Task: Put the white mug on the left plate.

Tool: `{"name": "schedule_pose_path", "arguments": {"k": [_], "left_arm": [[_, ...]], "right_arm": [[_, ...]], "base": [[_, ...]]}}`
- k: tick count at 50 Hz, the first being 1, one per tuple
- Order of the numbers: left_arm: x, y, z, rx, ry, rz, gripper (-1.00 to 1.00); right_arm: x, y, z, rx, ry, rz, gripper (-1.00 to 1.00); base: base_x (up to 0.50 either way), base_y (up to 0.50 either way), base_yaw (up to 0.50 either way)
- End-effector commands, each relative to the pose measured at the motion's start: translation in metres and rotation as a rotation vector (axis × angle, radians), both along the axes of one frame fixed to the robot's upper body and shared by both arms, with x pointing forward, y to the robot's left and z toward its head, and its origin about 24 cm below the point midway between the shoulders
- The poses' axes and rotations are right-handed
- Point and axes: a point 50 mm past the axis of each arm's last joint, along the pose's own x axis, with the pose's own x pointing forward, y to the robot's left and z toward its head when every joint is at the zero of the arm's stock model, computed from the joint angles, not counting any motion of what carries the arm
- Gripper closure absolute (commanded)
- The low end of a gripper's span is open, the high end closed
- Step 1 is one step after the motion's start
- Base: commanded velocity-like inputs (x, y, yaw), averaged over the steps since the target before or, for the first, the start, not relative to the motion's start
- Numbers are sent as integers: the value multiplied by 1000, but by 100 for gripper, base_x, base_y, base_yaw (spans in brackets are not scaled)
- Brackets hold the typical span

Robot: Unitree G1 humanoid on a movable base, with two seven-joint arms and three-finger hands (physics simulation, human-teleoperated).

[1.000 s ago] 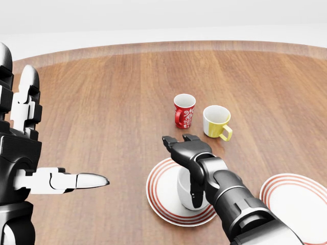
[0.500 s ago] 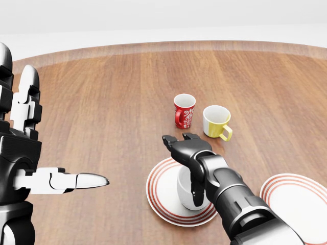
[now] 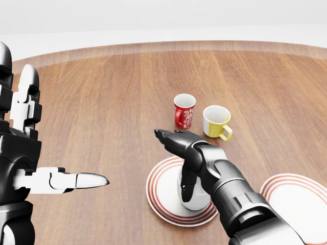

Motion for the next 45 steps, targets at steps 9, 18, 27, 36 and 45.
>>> {"name": "schedule_pose_path", "arguments": {"k": [9,18,27,36,45], "left_arm": [[-1,-1,-1,1,3,-2,-100],[-1,-2,-2,1,8,-4,-100],[-1,-2,-1,1,5,-4,-100],[-1,-2,-1,1,5,-4,-100],[-1,-1,1,0,-6,-3,-100]], "right_arm": [[-4,42,52,431,118,133,-100],[1,50,85,690,165,103,-100],[9,46,94,778,157,68,-100],[6,36,104,856,114,83,-100],[-1,14,95,908,80,52,-100]], "base": [[0,0,0],[0,0,0],[0,0,0],[0,0,0],[0,0,0]]}}
